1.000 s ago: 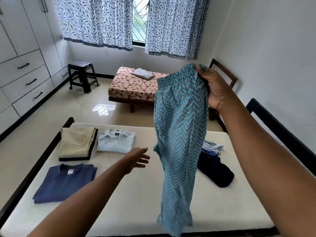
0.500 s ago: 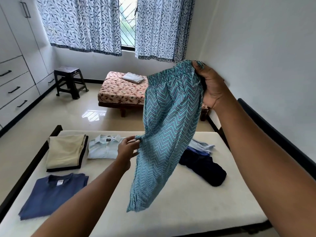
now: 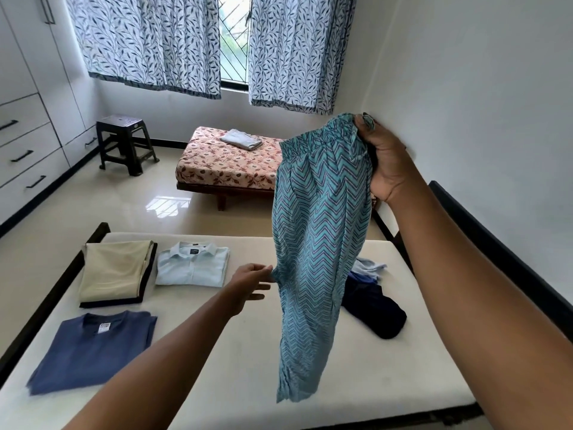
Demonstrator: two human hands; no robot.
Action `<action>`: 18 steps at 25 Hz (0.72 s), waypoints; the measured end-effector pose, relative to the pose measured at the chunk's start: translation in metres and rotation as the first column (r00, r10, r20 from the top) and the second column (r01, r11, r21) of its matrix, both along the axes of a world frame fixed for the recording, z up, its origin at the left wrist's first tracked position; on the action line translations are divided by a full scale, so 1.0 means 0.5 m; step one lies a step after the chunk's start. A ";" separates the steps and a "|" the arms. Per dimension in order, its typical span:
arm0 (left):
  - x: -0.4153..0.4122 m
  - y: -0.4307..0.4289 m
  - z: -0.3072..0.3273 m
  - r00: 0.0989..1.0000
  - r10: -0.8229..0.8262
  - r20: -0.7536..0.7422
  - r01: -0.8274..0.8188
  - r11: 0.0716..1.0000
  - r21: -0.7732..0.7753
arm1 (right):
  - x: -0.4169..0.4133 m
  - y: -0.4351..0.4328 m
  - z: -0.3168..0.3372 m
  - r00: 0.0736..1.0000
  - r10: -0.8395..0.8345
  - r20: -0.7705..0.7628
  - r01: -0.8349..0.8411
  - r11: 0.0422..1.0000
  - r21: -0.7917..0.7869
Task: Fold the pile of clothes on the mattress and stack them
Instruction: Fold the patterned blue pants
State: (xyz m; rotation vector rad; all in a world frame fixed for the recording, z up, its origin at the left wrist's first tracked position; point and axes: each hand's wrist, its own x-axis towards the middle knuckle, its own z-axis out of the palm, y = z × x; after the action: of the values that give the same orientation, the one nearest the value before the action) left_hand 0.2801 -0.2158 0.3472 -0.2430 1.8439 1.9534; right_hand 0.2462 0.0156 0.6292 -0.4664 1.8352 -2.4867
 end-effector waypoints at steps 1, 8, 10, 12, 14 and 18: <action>0.001 0.012 0.000 1.000 -0.003 -0.005 0.003 1.000 0.015 | 0.004 0.002 0.002 1.000 -0.003 0.007 0.003 1.000 -0.005; 0.000 0.053 -0.001 0.999 0.050 0.000 -0.050 0.994 0.101 | 0.026 0.039 0.004 0.997 -0.076 0.019 0.076 0.997 -0.032; -0.001 0.044 0.011 0.999 0.037 0.001 -0.037 0.987 0.155 | 0.024 0.055 -0.005 0.996 -0.084 0.019 0.084 0.996 -0.024; -0.007 0.011 0.028 0.999 0.009 -0.040 -0.003 0.990 0.144 | 0.014 0.080 -0.021 0.996 -0.085 0.031 0.085 0.996 -0.009; -0.015 -0.044 0.038 0.992 0.020 -0.127 -0.015 0.999 0.041 | 0.003 0.115 -0.044 0.993 -0.100 0.058 0.101 0.995 -0.011; -0.026 -0.161 0.057 0.915 0.029 -0.402 -0.149 0.951 -0.271 | -0.009 0.147 -0.071 0.986 -0.155 0.053 0.157 0.987 -0.032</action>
State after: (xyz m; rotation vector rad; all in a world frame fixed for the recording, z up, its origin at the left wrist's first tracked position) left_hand 0.2673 -0.2964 0.3759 -0.0211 2.4328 1.8799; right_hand 0.2418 0.0889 0.5937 -0.2673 1.8800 -2.6083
